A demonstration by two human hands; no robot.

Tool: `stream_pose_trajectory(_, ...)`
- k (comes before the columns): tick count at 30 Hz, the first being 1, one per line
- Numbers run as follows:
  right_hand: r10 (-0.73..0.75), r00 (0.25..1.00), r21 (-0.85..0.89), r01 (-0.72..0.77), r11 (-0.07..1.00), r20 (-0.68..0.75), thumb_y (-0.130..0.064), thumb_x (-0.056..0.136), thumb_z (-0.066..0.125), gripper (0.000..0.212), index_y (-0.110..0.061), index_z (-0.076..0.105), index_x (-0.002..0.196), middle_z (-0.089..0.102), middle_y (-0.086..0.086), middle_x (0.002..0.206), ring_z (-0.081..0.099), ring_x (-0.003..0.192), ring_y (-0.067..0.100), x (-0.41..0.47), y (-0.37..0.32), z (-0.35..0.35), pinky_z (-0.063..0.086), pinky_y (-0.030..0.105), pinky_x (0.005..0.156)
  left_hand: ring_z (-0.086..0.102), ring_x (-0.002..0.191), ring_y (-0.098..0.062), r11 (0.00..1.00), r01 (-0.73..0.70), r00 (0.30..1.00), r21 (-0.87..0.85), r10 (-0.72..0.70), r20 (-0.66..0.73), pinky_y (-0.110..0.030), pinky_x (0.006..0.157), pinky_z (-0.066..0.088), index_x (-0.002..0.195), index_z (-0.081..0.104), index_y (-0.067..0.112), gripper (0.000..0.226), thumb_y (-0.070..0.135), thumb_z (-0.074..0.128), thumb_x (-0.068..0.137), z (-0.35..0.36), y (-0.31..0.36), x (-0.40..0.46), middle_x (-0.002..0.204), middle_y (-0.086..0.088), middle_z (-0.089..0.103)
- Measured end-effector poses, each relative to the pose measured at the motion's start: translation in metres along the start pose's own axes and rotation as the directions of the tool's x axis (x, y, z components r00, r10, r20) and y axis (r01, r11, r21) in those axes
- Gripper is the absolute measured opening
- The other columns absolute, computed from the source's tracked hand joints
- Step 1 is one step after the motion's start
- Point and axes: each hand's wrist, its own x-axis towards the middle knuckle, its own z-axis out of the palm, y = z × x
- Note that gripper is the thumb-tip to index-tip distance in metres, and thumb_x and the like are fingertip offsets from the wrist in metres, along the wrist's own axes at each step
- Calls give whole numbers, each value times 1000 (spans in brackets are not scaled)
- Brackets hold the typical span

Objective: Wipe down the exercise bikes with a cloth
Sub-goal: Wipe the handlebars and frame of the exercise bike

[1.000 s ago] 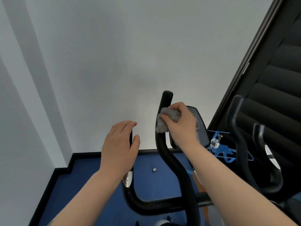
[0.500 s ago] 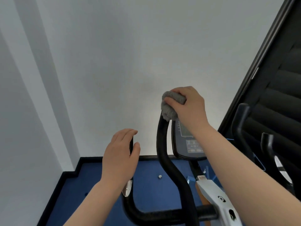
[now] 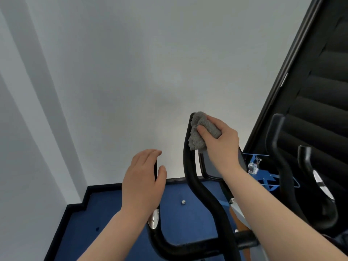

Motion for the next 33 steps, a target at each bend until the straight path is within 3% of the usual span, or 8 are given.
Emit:
stream_pose_trajectory(4,16,1000,-34,-16,999,-13,-19,80,73,23,-19,72,104,71,-9,83,67,68,-3,8,-3,-9,52,16,46,39,122,-5,1000,-6,1000,8,6,-3,-20,96,33,126,56,20,37,21,52,89,1,-2,0,126,10,55)
stream_pose_trajectory(9,28,995,-166,-43,985,-93,-27,78,73,28,-20,73,105,74,-7,88,66,83,6,-18,10,10,53,26,79,37,124,-3,1000,-6,1000,1,6,-7,-21,95,33,128,54,21,39,22,51,89,2,-2,-1,127,11,54)
stream_pose_trajectory(13,134,989,-315,-106,943,68,-27,79,71,8,-22,75,82,72,-4,72,67,74,13,-36,16,-2,56,34,69,39,122,-5,1000,-7,1000,6,7,-14,-20,95,33,126,56,18,38,20,53,88,3,-1,-1,125,9,55)
stream_pose_trajectory(19,53,996,18,-51,999,-68,-20,87,64,12,-12,71,82,71,-1,74,68,67,10,-2,-9,8,57,26,55,38,123,-6,1000,-15,1000,3,15,-13,-19,97,31,127,55,18,39,20,53,88,3,-2,-1,126,9,55)
stream_pose_trajectory(22,85,994,-231,-99,968,-69,-27,87,64,19,-11,68,78,65,9,83,62,76,17,-29,14,17,49,29,69,37,123,-6,1000,-11,1000,4,11,-10,-19,97,30,127,55,17,38,20,53,88,3,-2,-1,127,8,55)
stream_pose_trajectory(26,195,968,-405,-118,907,155,-27,85,66,20,-16,71,70,70,5,70,65,70,19,-39,15,-6,53,34,65,38,124,-6,1000,-12,1000,-3,12,1,-19,96,32,127,55,18,39,20,52,88,0,-2,-1,127,9,55)
stream_pose_trajectory(30,-116,976,-329,173,928,184,-24,84,64,8,-22,72,87,67,-1,90,63,80,11,-7,-17,-14,55,31,75,39,125,-6,1000,-17,1000,-14,17,12,-20,98,32,129,54,19,40,20,52,89,-2,-3,-1,129,9,54)
stream_pose_trajectory(33,-448,852,-497,522,693,271,-18,86,64,15,-13,70,99,56,1,108,56,87,12,10,-25,2,52,30,71,39,126,-7,1000,-24,999,-11,24,24,-23,100,33,130,54,20,41,20,51,89,-4,-4,0,131,10,54)
